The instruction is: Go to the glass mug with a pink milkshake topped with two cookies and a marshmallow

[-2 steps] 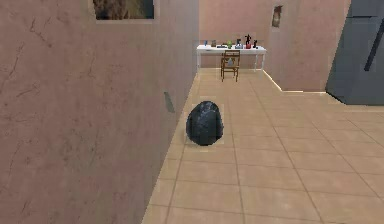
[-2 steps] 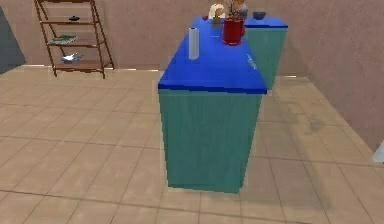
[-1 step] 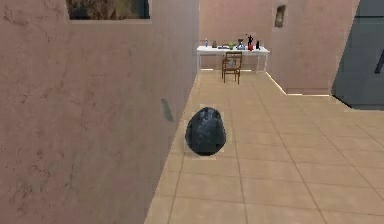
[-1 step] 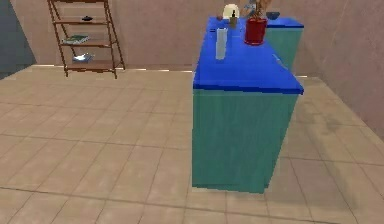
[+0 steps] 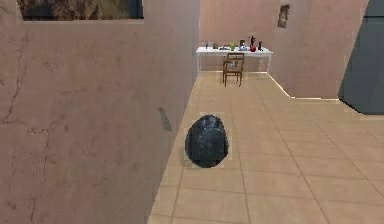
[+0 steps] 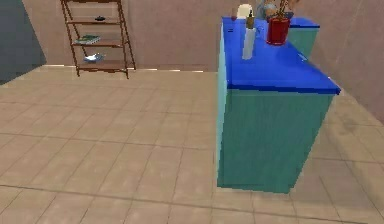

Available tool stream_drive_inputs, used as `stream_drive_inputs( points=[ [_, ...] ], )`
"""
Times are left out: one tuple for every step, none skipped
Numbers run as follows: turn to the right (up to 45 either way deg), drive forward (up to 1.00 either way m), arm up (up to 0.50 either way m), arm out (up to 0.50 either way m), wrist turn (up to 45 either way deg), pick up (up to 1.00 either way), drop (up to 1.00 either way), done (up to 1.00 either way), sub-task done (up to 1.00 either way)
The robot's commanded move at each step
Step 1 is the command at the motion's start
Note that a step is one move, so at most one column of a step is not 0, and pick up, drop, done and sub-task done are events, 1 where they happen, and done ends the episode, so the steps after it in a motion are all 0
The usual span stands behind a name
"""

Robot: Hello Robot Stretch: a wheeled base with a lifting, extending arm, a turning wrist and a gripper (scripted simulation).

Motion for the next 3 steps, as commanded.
stream_drive_inputs(
  points=[
    [45.0, 0.0, 0.0, 0.0, 0.0, 0.0, 0.0, 0.0, 0.0],
    [45.0, 0.0, 0.0, 0.0, 0.0, 0.0, 0.0, 0.0, 0.0],
    [6.0, 0.0, 0.0, 0.0, 0.0, 0.0, 0.0, 0.0, 0.0]
  ],
)
